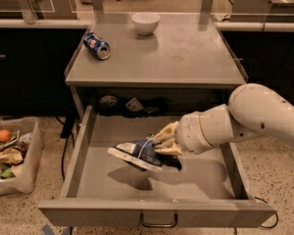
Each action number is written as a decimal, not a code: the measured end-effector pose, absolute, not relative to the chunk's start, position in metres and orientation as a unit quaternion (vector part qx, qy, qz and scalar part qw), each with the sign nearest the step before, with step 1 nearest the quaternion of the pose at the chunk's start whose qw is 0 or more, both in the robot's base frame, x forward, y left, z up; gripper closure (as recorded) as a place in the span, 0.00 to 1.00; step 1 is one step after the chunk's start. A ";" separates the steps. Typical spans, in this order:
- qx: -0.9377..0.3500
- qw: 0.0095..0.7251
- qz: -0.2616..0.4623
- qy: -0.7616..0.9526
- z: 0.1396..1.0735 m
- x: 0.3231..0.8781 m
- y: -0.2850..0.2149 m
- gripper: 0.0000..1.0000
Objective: Place blue chip bag into top drawer
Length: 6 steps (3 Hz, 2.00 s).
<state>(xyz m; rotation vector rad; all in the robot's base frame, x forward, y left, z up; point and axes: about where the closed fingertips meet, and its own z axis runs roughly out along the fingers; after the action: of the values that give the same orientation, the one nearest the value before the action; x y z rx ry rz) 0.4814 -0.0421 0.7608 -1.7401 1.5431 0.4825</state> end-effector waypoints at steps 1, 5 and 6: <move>-0.664 0.385 0.166 0.620 0.735 0.520 -0.036 1.00; -0.644 0.333 0.183 0.664 0.649 0.517 -0.039 0.58; -0.644 0.333 0.183 0.664 0.649 0.517 -0.039 0.34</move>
Offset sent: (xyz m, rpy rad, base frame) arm 0.0565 0.0098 -0.1317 -0.0670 0.1064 -0.1452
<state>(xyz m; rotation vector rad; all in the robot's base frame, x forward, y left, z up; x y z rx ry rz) 0.5172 -0.0392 0.6490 -1.6812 1.7345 0.4781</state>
